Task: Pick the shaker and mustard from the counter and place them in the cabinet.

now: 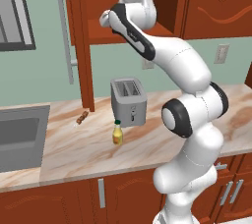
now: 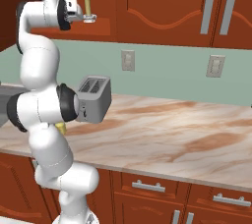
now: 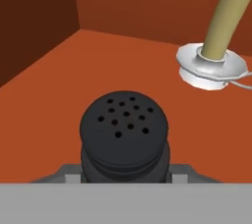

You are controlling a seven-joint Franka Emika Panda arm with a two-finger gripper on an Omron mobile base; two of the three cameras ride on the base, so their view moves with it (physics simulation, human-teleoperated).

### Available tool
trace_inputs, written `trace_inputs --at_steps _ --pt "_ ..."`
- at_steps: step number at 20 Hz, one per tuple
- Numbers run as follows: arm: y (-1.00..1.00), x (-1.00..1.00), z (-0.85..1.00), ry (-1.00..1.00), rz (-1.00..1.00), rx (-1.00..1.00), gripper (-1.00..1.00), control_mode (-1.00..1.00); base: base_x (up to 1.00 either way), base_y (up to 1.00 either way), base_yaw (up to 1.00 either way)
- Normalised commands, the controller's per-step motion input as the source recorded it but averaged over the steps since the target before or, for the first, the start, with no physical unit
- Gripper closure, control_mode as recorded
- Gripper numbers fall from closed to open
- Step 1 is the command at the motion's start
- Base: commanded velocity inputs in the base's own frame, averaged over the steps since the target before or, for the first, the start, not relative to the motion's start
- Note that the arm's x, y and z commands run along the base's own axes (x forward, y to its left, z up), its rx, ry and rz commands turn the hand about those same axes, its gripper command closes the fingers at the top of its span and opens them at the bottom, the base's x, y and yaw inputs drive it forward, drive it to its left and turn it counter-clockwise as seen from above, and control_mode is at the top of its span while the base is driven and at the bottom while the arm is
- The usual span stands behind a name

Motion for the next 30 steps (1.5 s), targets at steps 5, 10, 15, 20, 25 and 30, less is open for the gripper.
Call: trace_inputs --at_steps 5,10,15,20,25,30 --pt "0.0 0.0 -0.15 0.0 0.0 -0.06 -1.0 -1.0 0.0 0.0 0.0" --pt "0.0 -0.07 -0.1 -0.02 0.0 -0.04 -1.0 -1.0 0.0 0.0 0.0" --pt "0.0 -0.38 0.0 -0.07 0.0 -0.01 -1.0 -1.0 0.0 0.0 0.0" --pt "0.0 -0.66 0.0 -0.12 0.0 0.0 -1.0 -1.0 0.0 0.0 0.0" --pt "-0.07 -0.85 0.0 -0.13 0.0 0.0 -1.0 -1.0 0.0 0.0 0.0" --pt "-0.23 -0.86 -0.1 -0.1 0.0 0.0 -1.0 -1.0 0.0 0.0 0.0"
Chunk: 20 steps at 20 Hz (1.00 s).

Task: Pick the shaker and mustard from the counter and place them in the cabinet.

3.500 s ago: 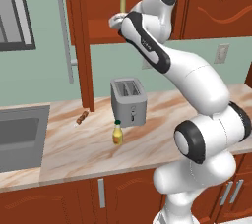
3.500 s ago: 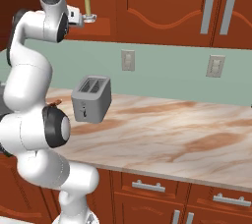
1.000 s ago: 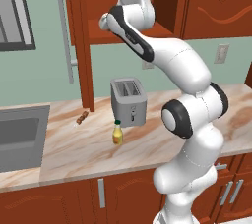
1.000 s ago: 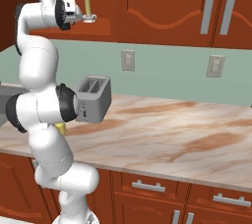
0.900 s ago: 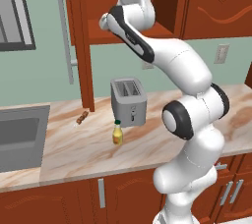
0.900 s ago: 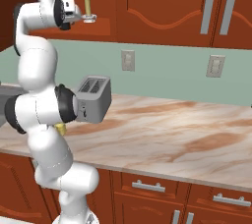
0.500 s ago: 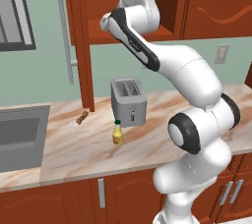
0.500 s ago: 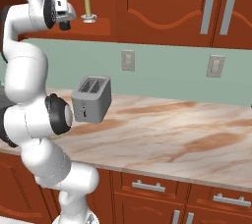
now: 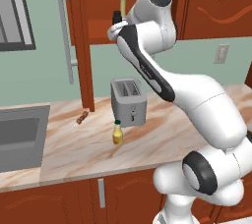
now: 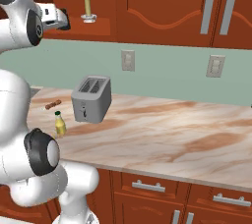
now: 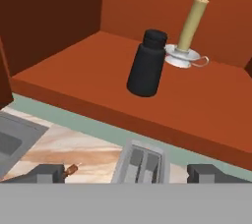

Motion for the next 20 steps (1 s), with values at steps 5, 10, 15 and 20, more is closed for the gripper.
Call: trace_inputs --at_steps 5,10,15,20 --pt "-0.31 -0.87 -0.37 -0.04 0.02 0.0 -1.0 -1.0 0.0 0.0 0.0" --pt "-0.21 -0.75 -0.58 0.0 0.04 0.0 -1.0 -1.0 0.0 0.0 0.0" --pt "-0.06 -0.51 -0.71 0.01 0.05 -0.01 -1.0 -1.0 0.0 0.0 0.0" --pt "-0.01 -0.2 -0.72 0.05 0.07 -0.01 -1.0 -1.0 0.0 0.0 0.0"
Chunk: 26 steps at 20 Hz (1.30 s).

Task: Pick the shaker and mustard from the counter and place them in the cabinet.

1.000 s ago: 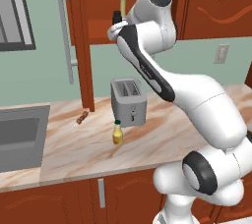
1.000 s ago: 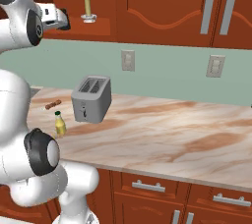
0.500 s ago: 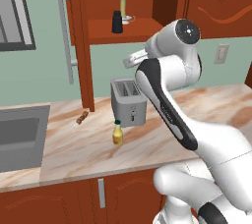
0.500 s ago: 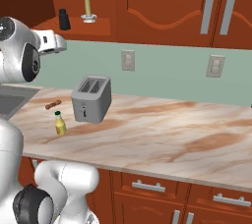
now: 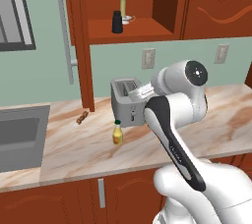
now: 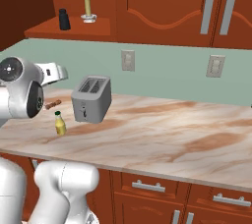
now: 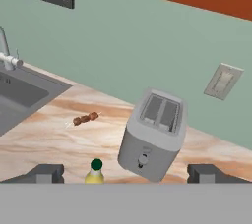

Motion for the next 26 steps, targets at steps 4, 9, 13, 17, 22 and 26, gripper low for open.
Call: trace_inputs --at_steps 4,9,13,17,22,26 --pt "-0.03 -0.02 -0.54 0.05 0.08 0.0 -1.0 -1.0 0.0 0.0 0.0" --pt "-0.2 -0.02 -0.2 0.0 0.14 0.0 -1.0 -1.0 0.0 0.0 0.0" --pt "-0.32 0.0 -0.04 0.0 0.21 0.0 -1.0 -1.0 0.0 0.0 0.0" --pt "-0.33 0.0 -0.2 0.0 0.24 0.0 -1.0 -1.0 0.0 0.0 0.0" --pt "-0.26 0.0 -0.43 0.02 0.26 0.0 -1.0 -1.0 0.0 0.0 0.0" --pt "-0.07 0.0 -0.43 0.0 0.29 0.0 -1.0 -1.0 0.0 0.0 0.0"
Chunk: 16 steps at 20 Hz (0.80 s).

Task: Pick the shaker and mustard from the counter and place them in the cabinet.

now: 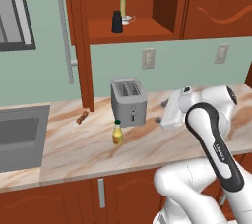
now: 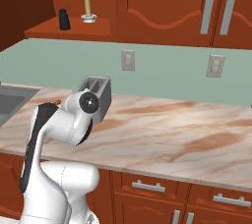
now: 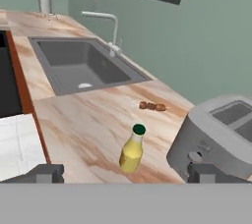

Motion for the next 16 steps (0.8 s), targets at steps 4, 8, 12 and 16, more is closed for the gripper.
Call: trace_inputs --at_steps 4,8,12,16 --pt "0.0 0.0 -0.35 0.0 0.23 0.0 -1.0 -1.0 0.0 0.0 0.0" --pt "0.09 0.0 -0.28 0.0 0.16 -0.01 -1.0 -1.0 0.0 0.0 0.0" --pt "0.13 0.0 -0.33 0.01 0.14 -0.03 -1.0 -1.0 0.0 0.0 0.0" --pt "0.23 0.02 -0.32 0.03 0.1 -0.01 -1.0 -1.0 0.0 0.0 0.0"
